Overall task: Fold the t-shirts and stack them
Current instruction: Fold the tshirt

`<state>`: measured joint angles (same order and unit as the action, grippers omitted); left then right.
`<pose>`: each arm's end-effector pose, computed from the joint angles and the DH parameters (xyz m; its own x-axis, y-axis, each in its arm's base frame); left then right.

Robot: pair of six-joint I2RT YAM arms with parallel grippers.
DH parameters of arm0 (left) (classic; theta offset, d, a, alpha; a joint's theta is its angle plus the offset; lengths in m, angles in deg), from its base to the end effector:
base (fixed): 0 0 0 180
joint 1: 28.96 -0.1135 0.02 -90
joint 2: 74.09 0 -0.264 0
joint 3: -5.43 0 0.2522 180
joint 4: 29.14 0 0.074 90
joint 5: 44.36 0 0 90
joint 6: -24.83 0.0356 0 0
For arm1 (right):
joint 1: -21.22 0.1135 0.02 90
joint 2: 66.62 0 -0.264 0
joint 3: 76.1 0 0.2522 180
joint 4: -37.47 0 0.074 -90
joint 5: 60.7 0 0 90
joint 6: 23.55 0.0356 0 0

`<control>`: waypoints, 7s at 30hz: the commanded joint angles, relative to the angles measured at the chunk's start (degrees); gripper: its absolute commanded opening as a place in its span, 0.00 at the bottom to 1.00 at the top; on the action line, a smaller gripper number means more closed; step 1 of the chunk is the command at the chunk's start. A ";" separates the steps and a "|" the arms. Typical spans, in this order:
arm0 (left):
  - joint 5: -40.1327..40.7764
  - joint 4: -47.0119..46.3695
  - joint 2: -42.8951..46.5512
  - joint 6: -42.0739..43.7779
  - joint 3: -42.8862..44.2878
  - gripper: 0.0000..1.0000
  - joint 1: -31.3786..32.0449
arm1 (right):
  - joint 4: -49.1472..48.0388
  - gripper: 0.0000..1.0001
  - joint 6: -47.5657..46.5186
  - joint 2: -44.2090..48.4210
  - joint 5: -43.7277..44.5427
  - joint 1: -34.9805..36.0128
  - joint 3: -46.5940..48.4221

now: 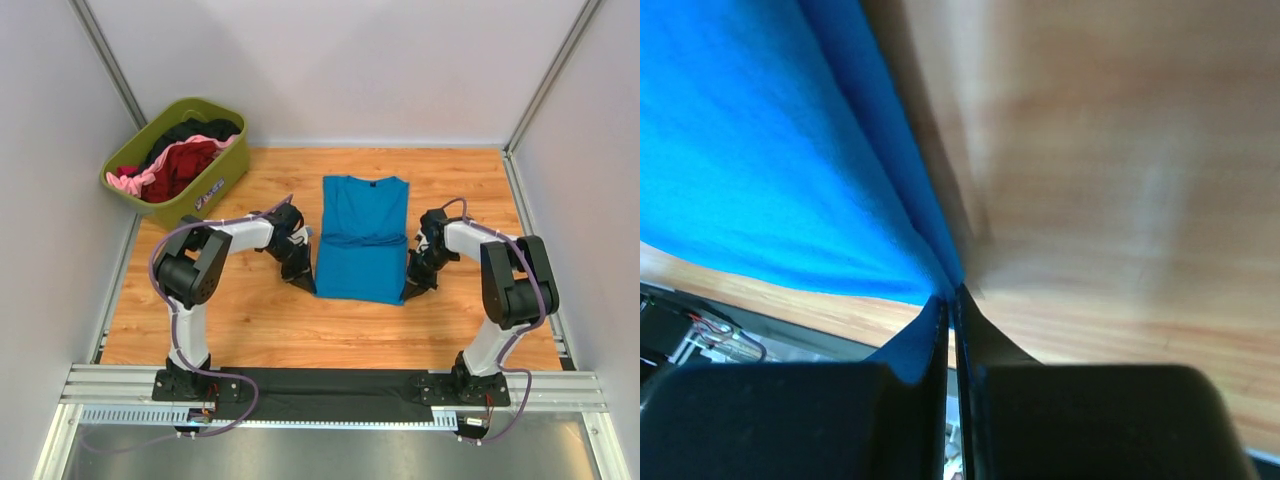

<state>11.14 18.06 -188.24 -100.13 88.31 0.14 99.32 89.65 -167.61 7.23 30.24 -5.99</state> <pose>0.3084 -0.1948 0.1222 -0.9880 0.0095 0.1542 -0.0810 0.8181 -0.5694 0.2761 0.0574 0.1363 -0.9570 0.2177 0.1916 0.2713 0.9055 0.3262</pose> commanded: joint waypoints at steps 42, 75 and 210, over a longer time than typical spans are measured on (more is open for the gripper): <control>19.72 20.53 -0.64 -3.53 16.57 0.00 2.98 | 1.48 0.00 3.87 1.41 14.77 11.29 15.09; 17.27 14.38 1.12 -9.51 12.70 0.00 2.98 | 2.44 0.00 5.10 2.11 15.56 10.32 20.64; 21.59 13.76 1.64 -11.80 19.55 0.06 0.17 | -8.30 0.09 6.33 5.10 9.51 4.17 9.90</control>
<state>35.20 30.41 -191.19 -115.39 104.09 0.60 87.57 96.25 -167.11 18.10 34.63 0.77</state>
